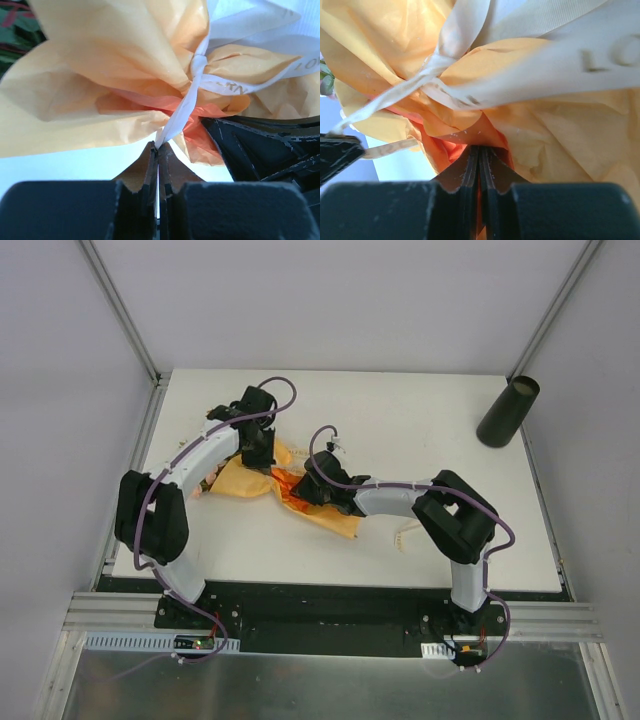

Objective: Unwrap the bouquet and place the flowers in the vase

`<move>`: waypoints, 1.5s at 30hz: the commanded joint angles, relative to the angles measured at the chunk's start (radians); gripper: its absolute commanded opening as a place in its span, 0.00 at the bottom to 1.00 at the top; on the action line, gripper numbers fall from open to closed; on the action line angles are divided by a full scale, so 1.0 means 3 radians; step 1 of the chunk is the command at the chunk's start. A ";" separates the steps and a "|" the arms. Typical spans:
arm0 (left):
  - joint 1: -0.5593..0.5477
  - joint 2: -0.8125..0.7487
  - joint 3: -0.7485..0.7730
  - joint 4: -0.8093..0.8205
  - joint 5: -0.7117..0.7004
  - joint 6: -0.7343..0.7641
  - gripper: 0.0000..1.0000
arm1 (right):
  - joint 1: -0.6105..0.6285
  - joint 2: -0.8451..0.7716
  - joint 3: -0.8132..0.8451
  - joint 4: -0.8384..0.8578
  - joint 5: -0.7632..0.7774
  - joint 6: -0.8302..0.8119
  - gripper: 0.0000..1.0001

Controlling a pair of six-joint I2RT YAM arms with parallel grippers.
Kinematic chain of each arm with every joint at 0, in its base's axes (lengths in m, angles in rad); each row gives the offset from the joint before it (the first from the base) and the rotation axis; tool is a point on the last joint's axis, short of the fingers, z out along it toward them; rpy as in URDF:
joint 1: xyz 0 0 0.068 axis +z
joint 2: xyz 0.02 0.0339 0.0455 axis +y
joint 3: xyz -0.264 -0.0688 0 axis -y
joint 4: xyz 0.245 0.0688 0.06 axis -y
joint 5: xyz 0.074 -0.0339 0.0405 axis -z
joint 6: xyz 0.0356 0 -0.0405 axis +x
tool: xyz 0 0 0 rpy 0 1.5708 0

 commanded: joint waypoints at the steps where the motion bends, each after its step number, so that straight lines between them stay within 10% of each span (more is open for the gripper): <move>1: -0.0002 -0.0326 0.0245 -0.0281 -0.0463 -0.0192 0.00 | -0.0038 -0.0119 -0.0043 -0.0212 0.0147 -0.0048 0.10; 45: 0.0049 -0.1119 0.0920 -0.0573 -0.0698 -0.0126 0.00 | -0.0048 -0.0630 0.0233 -0.0360 0.0193 -0.0973 0.20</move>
